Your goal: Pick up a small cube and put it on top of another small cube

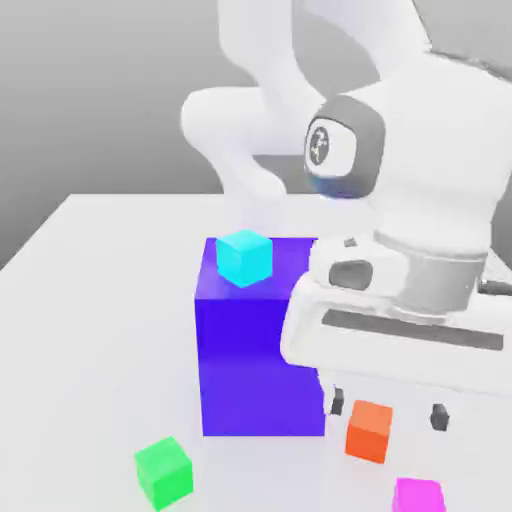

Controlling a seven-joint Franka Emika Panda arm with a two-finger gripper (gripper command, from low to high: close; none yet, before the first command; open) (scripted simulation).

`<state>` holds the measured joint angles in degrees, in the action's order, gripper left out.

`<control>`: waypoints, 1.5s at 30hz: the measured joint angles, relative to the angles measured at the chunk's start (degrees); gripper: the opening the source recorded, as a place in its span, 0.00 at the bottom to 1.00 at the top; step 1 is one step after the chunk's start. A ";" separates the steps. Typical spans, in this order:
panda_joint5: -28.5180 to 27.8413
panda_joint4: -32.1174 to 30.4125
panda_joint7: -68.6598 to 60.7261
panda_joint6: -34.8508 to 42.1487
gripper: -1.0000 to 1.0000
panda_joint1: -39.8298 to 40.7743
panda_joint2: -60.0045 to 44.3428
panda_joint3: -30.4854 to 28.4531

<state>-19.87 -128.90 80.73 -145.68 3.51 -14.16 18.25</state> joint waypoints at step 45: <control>13.08 -3.41 13.44 -2.37 0.00 10.24 -5.73 -10.81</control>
<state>-6.79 -132.31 94.17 -148.04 13.75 -19.88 7.44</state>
